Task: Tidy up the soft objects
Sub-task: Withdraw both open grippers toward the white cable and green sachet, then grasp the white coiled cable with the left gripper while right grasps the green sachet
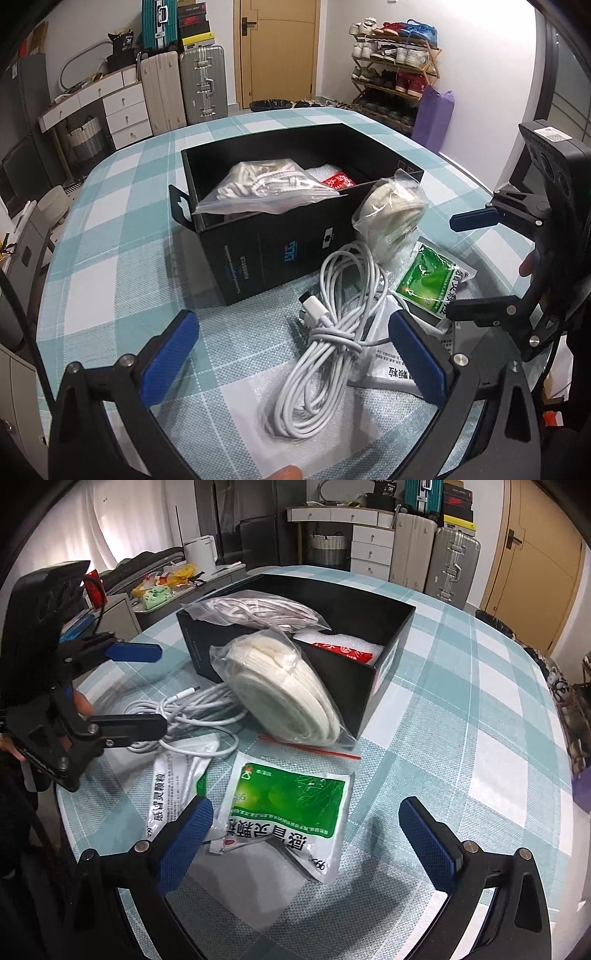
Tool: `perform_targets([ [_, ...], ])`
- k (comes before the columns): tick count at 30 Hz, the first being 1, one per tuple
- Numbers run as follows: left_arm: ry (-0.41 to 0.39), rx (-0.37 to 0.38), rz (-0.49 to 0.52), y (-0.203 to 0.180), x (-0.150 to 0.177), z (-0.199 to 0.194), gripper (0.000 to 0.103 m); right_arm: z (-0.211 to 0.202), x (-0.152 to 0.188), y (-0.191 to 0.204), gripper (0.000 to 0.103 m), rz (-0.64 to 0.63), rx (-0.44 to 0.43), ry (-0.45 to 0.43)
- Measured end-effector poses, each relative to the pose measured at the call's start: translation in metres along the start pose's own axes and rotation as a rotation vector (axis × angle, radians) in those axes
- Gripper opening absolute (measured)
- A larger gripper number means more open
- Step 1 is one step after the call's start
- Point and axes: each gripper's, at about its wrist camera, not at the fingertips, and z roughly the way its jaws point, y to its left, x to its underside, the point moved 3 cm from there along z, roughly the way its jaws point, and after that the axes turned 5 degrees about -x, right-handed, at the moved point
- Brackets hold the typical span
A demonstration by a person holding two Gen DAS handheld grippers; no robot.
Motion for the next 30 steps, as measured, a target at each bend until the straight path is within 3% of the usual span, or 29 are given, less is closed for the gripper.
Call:
perform_targets([
  [6,0.015,0.019,0.006,-0.002,0.000,0.000,0.103,0.007,-0.001,0.002,0.102,0.017,-0.017,0.008],
  [15,0.024,0.037,0.005,-0.002,0.001,-0.002,0.103,0.011,0.001,-0.011,0.102,0.051,0.050,0.043],
  [19,0.028,0.074,0.004,-0.004,0.002,-0.003,0.103,0.009,0.001,-0.002,0.102,0.025,0.015,0.036],
  [30,0.094,0.069,-0.036,-0.002,0.009,0.017,0.100,0.019,0.006,-0.009,0.102,0.043,0.028,0.070],
])
